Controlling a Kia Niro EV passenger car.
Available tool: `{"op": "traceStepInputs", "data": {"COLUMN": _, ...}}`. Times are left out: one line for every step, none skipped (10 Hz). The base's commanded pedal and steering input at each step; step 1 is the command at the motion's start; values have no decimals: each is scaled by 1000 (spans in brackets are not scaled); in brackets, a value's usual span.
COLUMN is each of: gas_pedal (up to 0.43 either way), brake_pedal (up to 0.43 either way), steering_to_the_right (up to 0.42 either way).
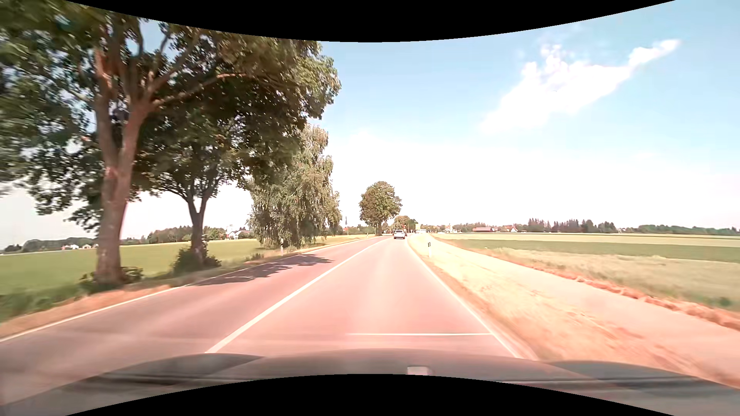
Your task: Follow the waypoints while adhering to traffic rules and regulations
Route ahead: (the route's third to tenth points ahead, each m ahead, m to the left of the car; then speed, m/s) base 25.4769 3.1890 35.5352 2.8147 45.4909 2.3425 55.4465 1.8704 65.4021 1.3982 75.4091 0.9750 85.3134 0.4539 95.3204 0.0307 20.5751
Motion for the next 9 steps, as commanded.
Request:
{"op": "traceStepInputs", "data": {"gas_pedal": 220, "brake_pedal": 0, "steering_to_the_right": 5}}
{"op": "traceStepInputs", "data": {"gas_pedal": 220, "brake_pedal": 0, "steering_to_the_right": 5}}
{"op": "traceStepInputs", "data": {"gas_pedal": 220, "brake_pedal": 0, "steering_to_the_right": 5}}
{"op": "traceStepInputs", "data": {"gas_pedal": 220, "brake_pedal": 0, "steering_to_the_right": 5}}
{"op": "traceStepInputs", "data": {"gas_pedal": 220, "brake_pedal": 0, "steering_to_the_right": 5}}
{"op": "traceStepInputs", "data": {"gas_pedal": 228, "brake_pedal": 0, "steering_to_the_right": 5}}
{"op": "traceStepInputs", "data": {"gas_pedal": 228, "brake_pedal": 0, "steering_to_the_right": 5}}
{"op": "traceStepInputs", "data": {"gas_pedal": 228, "brake_pedal": 0, "steering_to_the_right": 5}}
{"op": "traceStepInputs", "data": {"gas_pedal": 228, "brake_pedal": 0, "steering_to_the_right": 5}}
